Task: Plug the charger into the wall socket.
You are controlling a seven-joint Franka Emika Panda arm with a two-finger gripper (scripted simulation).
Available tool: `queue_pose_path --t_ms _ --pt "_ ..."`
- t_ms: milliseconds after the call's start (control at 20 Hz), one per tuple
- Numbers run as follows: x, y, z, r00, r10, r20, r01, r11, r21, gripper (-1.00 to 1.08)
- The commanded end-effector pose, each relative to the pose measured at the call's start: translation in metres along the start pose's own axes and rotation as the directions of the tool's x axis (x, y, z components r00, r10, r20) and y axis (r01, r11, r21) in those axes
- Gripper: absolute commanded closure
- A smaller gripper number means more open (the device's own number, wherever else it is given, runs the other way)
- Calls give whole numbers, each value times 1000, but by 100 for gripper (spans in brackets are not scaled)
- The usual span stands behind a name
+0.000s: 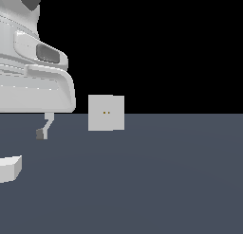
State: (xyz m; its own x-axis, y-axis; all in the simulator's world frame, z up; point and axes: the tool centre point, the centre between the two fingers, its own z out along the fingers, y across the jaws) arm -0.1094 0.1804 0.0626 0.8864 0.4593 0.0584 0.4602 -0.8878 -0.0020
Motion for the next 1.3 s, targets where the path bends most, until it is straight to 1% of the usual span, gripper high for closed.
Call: queue_pose_path --t_ms 0,250,700,1000,1050,1250 --pt "0 0 1 1000 -1 -1 1 1000 -1 -92" --pt "-1 0 5 1000 -1 0 1 1000 -1 -92" --pt "-3 0 41 1000 -2 -1 2 1000 -2 -92" --pt "-3 0 51 1000 -2 -1 2 1000 -2 -92" --pt "-3 0 51 1000 -2 -1 2 1000 -2 108" --pt "-3 0 51 1000 -2 -1 2 1000 -2 108"
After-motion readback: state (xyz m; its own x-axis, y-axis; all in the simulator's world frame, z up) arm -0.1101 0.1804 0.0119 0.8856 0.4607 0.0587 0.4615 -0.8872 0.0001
